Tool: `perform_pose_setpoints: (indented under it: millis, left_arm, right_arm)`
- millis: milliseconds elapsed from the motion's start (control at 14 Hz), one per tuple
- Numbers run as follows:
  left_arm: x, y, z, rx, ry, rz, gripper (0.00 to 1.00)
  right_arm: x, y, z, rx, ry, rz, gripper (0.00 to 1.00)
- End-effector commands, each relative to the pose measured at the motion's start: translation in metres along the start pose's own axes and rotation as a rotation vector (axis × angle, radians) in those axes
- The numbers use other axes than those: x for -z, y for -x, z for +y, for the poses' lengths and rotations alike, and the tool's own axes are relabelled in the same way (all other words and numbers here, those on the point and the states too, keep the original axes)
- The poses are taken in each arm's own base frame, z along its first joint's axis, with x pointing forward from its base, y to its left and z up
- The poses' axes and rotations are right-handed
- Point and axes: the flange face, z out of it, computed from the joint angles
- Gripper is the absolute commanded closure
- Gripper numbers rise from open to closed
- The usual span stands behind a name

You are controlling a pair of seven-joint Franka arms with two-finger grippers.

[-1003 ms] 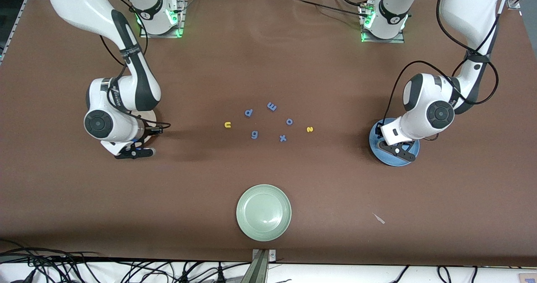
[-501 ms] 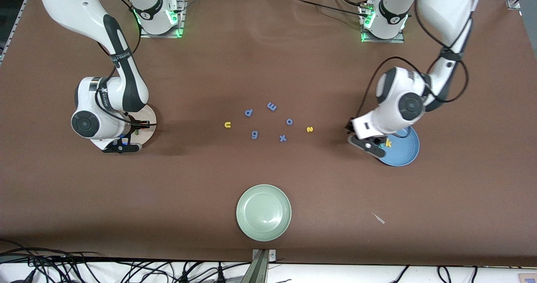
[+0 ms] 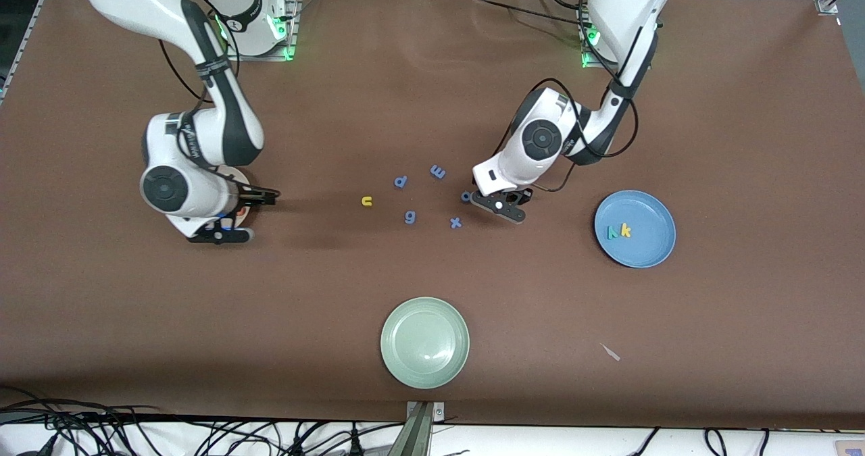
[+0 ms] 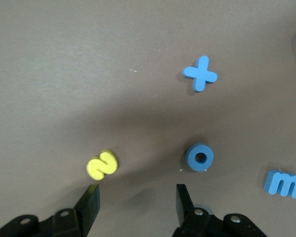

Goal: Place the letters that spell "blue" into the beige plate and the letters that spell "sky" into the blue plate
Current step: 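Release e on the cream plate while the left gripper reaches yellow 2, then grasp the yellow u with the right gripper while the left gripper places 2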

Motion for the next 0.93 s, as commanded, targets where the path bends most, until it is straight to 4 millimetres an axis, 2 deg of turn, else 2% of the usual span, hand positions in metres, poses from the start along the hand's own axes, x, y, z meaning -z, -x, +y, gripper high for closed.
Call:
perform_pose_setpoints:
  millis: [0, 215, 358, 645, 859]
  left_arm:
    - [0.001, -0.009, -0.012, 0.030, 0.005, 0.011, 0.29]
    - [0.001, -0.012, -0.026, 0.047, -0.006, 0.014, 0.32]
    - [-0.004, -0.013, -0.033, 0.058, -0.013, 0.008, 0.32]
    - [-0.010, -0.016, -0.031, 0.063, -0.012, 0.022, 0.32]
    - [-0.010, -0.020, -0.031, 0.065, -0.010, 0.028, 0.33]
  right_arm:
    - [-0.005, -0.001, -0.061, -0.007, -0.036, 0.049, 0.00]
    - [-0.023, 0.006, -0.119, -0.070, -0.084, 0.102, 0.00]
    - [-0.027, 0.013, -0.145, -0.102, -0.111, 0.120, 0.00]
    - [-0.035, 0.025, -0.180, -0.120, -0.152, 0.138, 0.00]
    - [-0.046, 0.028, -0.194, -0.089, -0.150, 0.144, 0.00]
